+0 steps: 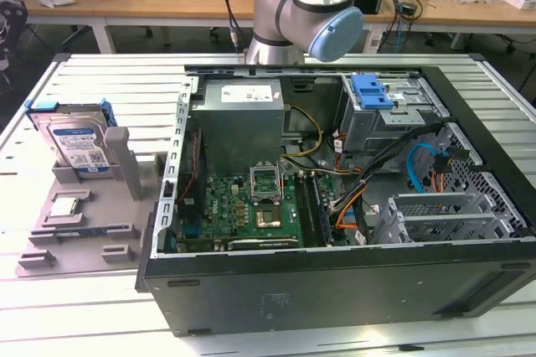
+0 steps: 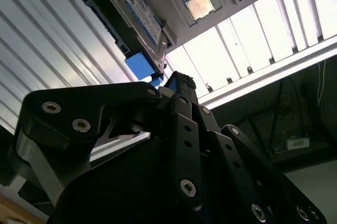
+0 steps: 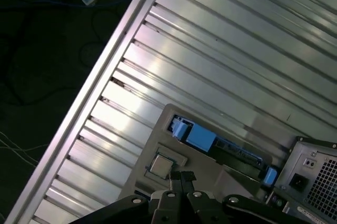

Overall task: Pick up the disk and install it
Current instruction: 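Pick up the disk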

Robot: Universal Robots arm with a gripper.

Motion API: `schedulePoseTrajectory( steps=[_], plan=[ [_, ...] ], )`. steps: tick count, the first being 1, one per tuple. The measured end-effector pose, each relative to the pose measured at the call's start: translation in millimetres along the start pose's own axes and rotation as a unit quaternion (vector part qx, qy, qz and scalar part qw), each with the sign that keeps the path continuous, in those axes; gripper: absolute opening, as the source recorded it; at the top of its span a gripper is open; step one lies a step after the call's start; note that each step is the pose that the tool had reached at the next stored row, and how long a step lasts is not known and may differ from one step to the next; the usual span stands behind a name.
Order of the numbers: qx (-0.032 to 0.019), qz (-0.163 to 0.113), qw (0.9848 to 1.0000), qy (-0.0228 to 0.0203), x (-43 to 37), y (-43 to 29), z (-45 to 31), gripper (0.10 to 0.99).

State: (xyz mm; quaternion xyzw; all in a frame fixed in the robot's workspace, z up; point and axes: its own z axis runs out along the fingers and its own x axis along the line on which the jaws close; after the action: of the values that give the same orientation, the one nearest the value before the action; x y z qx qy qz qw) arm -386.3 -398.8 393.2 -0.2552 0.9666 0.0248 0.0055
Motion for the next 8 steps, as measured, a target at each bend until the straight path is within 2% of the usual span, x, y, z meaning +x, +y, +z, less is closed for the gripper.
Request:
schedulePoseTrajectory(
  steps=[8],
  plan=[
    [-0.0009, -0.039, 0.9992, 0.0018, 0.0, 0.0, 0.0, 0.106]
  ],
)
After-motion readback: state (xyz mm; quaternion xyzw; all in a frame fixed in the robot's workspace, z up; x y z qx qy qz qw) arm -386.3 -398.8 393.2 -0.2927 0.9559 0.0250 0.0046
